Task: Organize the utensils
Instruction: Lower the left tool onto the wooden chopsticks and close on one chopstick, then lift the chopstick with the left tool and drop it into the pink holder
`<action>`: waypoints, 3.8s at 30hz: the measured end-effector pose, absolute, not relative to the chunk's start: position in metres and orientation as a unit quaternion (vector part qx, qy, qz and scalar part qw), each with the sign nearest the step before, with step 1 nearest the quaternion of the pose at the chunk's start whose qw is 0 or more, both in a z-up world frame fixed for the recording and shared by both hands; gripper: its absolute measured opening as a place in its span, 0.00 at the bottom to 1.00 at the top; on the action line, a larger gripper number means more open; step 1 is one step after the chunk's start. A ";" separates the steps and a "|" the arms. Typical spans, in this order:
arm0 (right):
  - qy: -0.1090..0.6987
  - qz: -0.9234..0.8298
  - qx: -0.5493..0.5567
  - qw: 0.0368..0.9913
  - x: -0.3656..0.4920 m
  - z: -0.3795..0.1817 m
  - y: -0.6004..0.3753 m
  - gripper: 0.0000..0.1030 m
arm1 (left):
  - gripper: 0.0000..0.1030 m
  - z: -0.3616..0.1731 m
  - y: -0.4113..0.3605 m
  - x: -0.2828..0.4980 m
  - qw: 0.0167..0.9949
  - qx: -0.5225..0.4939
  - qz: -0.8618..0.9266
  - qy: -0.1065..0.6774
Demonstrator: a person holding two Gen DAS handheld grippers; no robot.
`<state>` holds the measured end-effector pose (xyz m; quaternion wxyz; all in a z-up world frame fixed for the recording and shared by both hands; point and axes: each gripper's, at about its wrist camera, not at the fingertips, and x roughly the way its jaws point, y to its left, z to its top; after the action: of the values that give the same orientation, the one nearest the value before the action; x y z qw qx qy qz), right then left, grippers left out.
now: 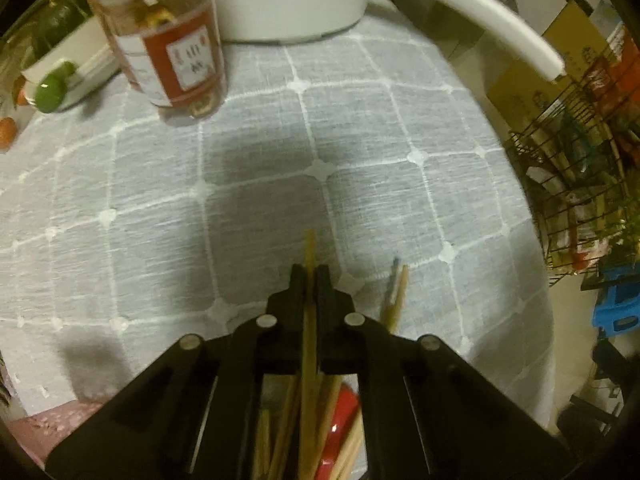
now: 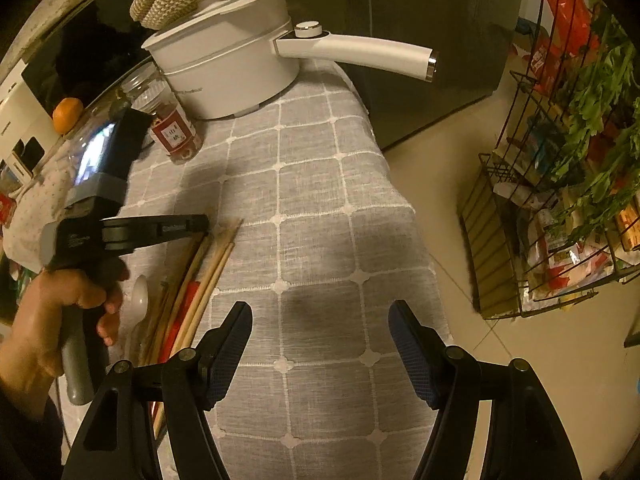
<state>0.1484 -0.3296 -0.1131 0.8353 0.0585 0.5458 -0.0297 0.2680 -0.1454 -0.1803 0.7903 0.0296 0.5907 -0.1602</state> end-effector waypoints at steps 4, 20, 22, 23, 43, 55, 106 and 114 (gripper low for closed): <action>0.556 -0.026 0.057 0.829 0.151 -0.121 -0.326 0.70 | 0.06 -0.156 -0.134 0.249 0.797 0.033 -0.184 0.574; 0.588 0.012 0.068 0.806 0.153 -0.145 -0.297 0.70 | 0.06 -0.042 -0.062 0.125 0.852 0.028 -0.241 0.465; 0.587 0.019 0.065 0.807 0.151 -0.146 -0.292 0.70 | 0.05 -0.035 -0.046 0.112 0.856 0.014 -0.242 0.456; 0.587 0.022 0.065 0.807 0.151 -0.146 -0.290 0.70 | 0.05 -0.031 -0.038 0.106 0.859 0.006 -0.242 0.451; 0.608 0.004 0.093 0.789 0.255 -0.195 -0.247 0.29 | 0.05 -0.007 0.044 0.073 0.886 -0.072 -0.235 0.392; 0.580 -0.002 0.072 0.812 0.264 -0.187 -0.236 0.11 | 0.05 -0.002 0.055 0.073 0.900 -0.075 -0.207 0.375; 0.287 0.198 0.038 0.936 0.095 0.048 -0.187 0.05 | 0.06 0.005 0.075 0.097 0.973 -0.096 -0.103 0.182; 0.293 0.213 0.041 0.931 0.095 0.045 -0.179 0.05 | 0.06 -0.022 0.071 0.121 0.967 -0.083 -0.098 0.219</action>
<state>0.0953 -0.1787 0.0451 0.9312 0.0412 0.2931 0.2130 0.1209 0.0705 -0.0219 0.9672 -0.0834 0.2190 -0.0985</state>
